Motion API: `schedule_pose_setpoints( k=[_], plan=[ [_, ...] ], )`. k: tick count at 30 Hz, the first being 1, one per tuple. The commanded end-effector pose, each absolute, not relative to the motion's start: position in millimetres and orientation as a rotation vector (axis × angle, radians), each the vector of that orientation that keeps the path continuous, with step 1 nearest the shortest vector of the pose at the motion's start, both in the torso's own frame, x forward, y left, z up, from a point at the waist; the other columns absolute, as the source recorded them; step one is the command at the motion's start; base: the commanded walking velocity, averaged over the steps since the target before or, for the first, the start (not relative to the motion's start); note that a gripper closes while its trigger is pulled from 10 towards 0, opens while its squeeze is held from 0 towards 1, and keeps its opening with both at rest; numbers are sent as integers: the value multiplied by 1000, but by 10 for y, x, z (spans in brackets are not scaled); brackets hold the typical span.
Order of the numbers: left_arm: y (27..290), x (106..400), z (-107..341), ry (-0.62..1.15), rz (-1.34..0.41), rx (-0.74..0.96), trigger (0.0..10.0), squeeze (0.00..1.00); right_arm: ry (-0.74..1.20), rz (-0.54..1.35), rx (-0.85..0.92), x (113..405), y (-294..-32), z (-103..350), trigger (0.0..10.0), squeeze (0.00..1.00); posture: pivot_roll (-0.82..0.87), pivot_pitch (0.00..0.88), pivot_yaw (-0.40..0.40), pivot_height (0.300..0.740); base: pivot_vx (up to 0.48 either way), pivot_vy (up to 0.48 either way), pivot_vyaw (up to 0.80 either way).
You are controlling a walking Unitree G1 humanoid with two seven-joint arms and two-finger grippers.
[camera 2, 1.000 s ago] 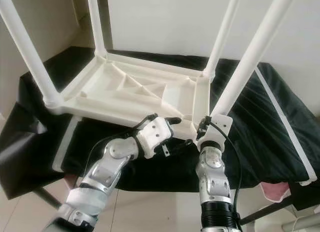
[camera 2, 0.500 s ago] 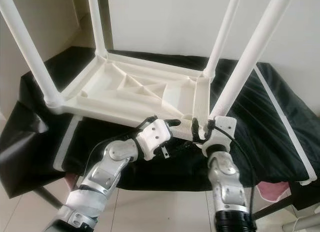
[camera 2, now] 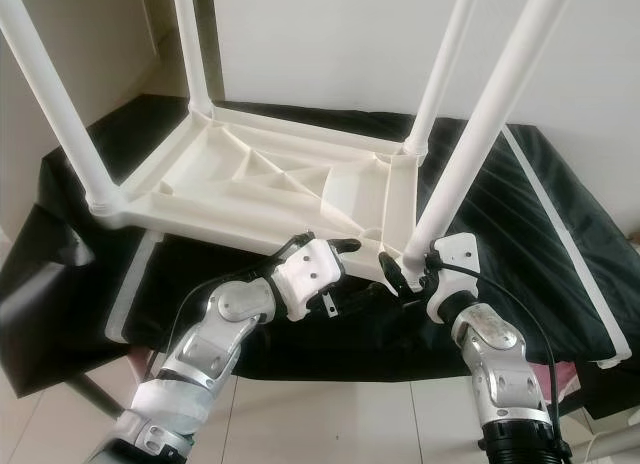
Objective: Building children table
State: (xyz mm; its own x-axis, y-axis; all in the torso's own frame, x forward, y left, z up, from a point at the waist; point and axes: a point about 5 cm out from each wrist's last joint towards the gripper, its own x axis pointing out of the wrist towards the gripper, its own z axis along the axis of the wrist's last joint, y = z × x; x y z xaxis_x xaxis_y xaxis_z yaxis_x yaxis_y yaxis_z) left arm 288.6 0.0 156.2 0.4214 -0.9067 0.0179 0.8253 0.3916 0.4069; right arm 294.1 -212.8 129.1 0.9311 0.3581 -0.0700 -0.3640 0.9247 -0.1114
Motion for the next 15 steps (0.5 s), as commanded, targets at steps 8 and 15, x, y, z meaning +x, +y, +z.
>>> schedule_pose_setpoints(
  k=[8, 15],
  plan=[
    [-16, 2943, 1612, -287, -1009, 369, 10000, 0, 83, 438, -211, 3106, -2176, 1288, 10000, 0, -37, 0, -49, 740, 0, 0, 0],
    [-22, 2943, 1624, -292, -1003, 367, 10000, 0, 155, 545, -260, 3101, -2219, 1224, 0, 0, -33, 0, -57, 740, 0, 0, 0]
  ],
)
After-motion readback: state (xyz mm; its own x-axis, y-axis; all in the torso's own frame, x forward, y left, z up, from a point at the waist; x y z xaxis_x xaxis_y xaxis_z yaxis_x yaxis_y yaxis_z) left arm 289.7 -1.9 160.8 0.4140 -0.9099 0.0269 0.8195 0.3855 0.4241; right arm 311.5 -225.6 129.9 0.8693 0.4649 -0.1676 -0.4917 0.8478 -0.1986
